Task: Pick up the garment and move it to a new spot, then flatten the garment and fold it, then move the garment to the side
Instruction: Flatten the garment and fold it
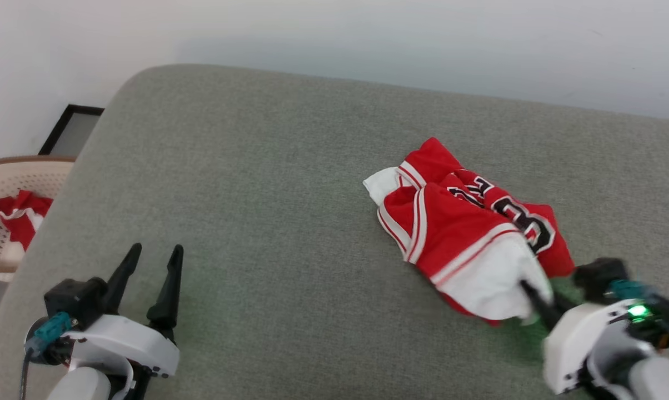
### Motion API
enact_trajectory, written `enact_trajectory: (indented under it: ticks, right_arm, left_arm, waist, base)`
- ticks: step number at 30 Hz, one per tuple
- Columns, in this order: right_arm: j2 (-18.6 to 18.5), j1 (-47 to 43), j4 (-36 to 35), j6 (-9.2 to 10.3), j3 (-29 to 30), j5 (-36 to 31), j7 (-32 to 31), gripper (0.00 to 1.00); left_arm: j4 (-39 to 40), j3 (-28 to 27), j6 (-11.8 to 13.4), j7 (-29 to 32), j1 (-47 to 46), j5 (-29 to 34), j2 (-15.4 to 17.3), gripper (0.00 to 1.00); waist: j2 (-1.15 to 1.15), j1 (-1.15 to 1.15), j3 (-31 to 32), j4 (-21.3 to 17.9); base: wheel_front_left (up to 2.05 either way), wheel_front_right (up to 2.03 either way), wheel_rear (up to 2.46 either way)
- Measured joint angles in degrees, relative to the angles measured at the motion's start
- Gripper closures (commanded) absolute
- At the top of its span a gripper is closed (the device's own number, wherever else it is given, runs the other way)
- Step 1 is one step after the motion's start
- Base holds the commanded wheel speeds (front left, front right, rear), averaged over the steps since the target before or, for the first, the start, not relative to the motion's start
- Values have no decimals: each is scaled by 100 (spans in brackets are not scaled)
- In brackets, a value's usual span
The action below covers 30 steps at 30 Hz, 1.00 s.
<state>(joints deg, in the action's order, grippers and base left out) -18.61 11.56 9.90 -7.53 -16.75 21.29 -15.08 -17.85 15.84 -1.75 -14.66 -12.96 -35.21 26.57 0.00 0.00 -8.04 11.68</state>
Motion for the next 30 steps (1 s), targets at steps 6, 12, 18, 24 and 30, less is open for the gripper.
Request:
enact_trajectory:
  ticks: [6, 12, 18, 24, 30]
  right_arm:
    - [-383, -75, -323, 0, 687, -11, -310, 100]
    - [-563, -156, -121, 0, 1250, -25, -590, 100]
    - [-555, -83, 627, 0, 1447, 20, -641, 100]
    - [-483, 188, 1210, 0, 1274, 222, -561, 0]
    - [-500, 286, 1146, 0, 1127, 381, -360, 0]
  left_arm:
    - [12, 2, 1, -4, 1, 0, 16, 0]
    - [10, 35, 0, -5, -12, 1, 19, 0]
    - [-25, 87, -5, -7, -81, 8, 10, 0]
    - [-78, 153, -33, 13, -116, 20, 31, 0]
    - [1, 199, -151, 205, -120, -54, 133, 0]
  waist:
    - [0, 0, 15, -119]
    - [0, 0, 2, -191]
    - [0, 0, -13, -220]
    - [0, 0, 36, -258]
    - [0, 0, 138, -395]
  base:
    - [0, 0, 0]
    - [0, 0, 0]
    - [0, 0, 0]
    - [0, 0, 0]
    - [0, 0, 0]
